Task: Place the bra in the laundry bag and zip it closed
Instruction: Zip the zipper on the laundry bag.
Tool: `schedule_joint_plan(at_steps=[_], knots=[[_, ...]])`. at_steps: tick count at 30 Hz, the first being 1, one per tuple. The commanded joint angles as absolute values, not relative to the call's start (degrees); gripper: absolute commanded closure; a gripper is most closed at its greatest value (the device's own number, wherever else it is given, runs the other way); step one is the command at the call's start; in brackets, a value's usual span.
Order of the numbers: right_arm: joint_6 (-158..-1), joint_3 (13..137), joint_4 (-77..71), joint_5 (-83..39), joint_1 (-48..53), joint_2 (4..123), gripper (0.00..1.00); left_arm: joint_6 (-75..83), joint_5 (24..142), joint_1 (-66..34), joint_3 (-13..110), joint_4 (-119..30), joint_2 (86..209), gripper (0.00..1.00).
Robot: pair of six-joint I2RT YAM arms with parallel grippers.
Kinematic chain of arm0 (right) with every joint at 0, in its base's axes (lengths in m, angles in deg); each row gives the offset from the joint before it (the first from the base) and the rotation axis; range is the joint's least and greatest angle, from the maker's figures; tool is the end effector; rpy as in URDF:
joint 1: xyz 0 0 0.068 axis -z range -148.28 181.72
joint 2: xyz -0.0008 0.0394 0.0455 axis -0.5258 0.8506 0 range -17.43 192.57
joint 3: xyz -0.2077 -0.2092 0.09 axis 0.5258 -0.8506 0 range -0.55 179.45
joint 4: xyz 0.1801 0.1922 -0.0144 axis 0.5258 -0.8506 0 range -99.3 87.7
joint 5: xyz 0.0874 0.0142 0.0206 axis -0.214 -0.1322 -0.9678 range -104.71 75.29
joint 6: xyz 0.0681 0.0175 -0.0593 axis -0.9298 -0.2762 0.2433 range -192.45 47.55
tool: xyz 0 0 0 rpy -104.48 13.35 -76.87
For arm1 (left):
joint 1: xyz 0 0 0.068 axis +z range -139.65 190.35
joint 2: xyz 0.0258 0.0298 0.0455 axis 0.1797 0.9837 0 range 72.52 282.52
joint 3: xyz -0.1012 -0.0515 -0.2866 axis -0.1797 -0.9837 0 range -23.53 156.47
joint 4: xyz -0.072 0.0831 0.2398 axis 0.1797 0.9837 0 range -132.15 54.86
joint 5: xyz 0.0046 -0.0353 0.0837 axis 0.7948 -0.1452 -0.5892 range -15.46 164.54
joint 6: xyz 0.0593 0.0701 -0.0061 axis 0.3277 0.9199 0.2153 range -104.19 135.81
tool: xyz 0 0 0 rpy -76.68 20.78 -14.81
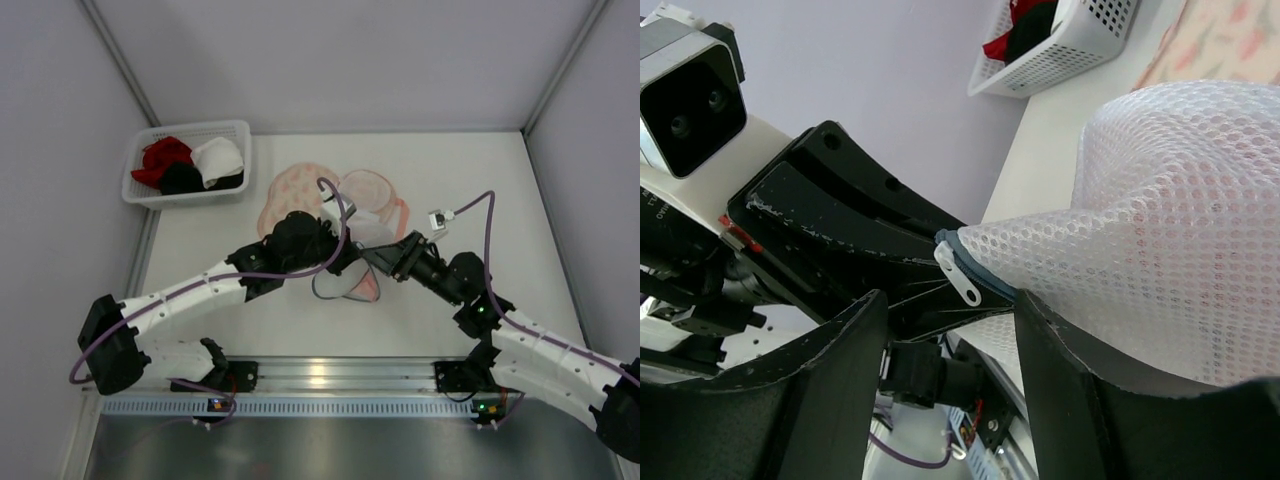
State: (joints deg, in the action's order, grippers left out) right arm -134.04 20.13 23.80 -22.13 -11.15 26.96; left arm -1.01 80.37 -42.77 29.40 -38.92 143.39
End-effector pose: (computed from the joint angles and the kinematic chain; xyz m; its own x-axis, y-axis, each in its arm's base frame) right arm 0.1479 0.1520 0.2857 -0.6620 0.5756 -0.4801 -0.3930 0.2789 0.8762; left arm 0.1861 -0.2620 0.3218 -0.4542 0.1257 -0.8820 0.7535 0.5825 -0.3050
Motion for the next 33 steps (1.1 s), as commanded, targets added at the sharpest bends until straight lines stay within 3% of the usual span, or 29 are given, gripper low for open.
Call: schedule_joint_plan(at_steps=[1,10,14,20,22,26,28,31,33], knots=[[-133.5,23.4,25.5,-22.4,-10.4,26.2,0.46,-1.0,81.8,-43.2,30.4,-44.0,143.8,1.00],[-133.3,23.6,24.8,-22.6,-10.2,25.8,0.53,-0.4,81.1,-43.7,30.6,-44.0,144.8,1.00],[-133.4,23.5,24.9,-22.7,-10.2,26.2,0.70,-0.3,80.8,-43.7,30.7,-44.0,144.2,1.00],[-133.3,24.1,23.6,-23.1,-10.2,28.3,0.77,0.2,80.9,-44.1,30.6,-44.0,143.5,1.00],[-132.1,25.7,19.8,-23.1,-10.3,29.3,0.77,0.3,80.8,-44.1,30.4,-44.0,143.3,1.00],[-131.4,26.8,17.7,-23.4,-10.3,30.3,0.63,0.4,80.8,-44.1,30.3,-44.0,143.1,1.00],[-131.3,26.7,17.8,-23.3,-10.2,30.3,0.63,0.5,80.8,-44.2,30.3,-44.0,143.1,1.00],[-131.3,26.8,18.1,-23.5,-10.2,30.3,0.68,0.6,81.1,-44.3,30.5,-44.0,143.1,1.00],[-131.3,26.7,18.3,-23.7,-10.2,30.4,0.78,0.6,81.3,-44.4,30.4,-44.2,142.8,1.00]])
